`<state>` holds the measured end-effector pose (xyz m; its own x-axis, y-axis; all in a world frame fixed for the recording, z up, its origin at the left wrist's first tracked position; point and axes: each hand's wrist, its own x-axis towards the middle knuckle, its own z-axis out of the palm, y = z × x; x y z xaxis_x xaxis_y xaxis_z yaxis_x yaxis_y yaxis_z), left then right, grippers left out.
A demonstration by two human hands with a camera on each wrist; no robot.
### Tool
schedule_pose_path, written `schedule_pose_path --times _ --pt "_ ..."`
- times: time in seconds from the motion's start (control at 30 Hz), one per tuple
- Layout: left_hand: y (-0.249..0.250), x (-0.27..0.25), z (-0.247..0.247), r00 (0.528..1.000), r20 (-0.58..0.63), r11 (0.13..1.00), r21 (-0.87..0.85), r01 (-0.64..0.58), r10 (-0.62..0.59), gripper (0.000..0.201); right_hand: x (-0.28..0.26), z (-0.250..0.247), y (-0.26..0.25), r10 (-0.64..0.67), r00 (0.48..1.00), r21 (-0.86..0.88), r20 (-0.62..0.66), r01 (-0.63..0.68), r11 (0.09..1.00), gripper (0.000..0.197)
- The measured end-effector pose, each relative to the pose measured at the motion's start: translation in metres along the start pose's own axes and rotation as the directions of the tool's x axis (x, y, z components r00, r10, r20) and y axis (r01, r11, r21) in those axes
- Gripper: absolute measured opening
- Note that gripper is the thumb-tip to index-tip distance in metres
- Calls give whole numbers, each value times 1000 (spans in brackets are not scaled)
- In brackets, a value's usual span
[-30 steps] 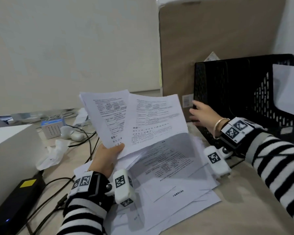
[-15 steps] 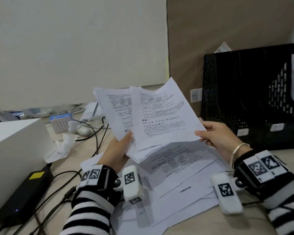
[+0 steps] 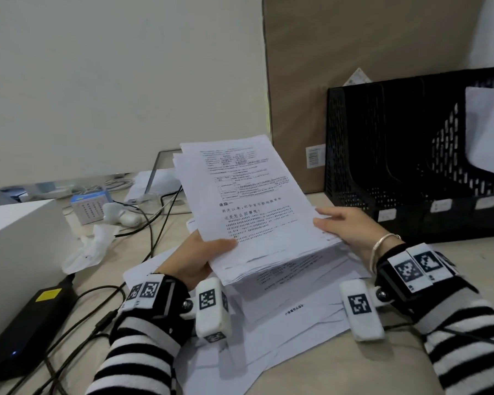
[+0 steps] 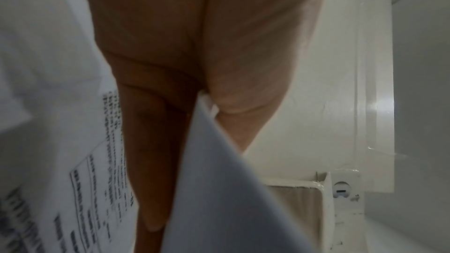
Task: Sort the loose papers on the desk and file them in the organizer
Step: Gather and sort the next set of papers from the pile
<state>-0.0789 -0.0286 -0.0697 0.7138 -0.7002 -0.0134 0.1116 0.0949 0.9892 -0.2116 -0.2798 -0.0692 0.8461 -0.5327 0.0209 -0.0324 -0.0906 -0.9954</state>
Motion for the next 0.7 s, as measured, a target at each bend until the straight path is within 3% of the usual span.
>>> schedule_pose_path --times 0.13,0.23,0.33,0.43,0.53,0.7 --pt "4 -4 1 999 41 998 63 28 -30 45 5 -5 2 114 977 74 179 -129 989 32" --pt "9 -4 3 997 65 990 136 43 -52 50 4 -4 -2 104 984 218 144 -134 967 27" --pt "14 3 8 989 -73 981 155 -117 130 49 0 3 -7 7 999 255 43 -18 967 29" --pt "22 9 12 895 -287 933 218 -287 342 57 -6 16 -12 -102 995 268 -6 100 958 27" --pt "23 12 18 841 -329 897 265 -354 429 60 -10 25 -14 -146 989 287 14 136 948 33" --pt "9 10 22 903 -300 951 87 -296 309 52 -11 30 -8 -88 992 282 87 60 958 21"
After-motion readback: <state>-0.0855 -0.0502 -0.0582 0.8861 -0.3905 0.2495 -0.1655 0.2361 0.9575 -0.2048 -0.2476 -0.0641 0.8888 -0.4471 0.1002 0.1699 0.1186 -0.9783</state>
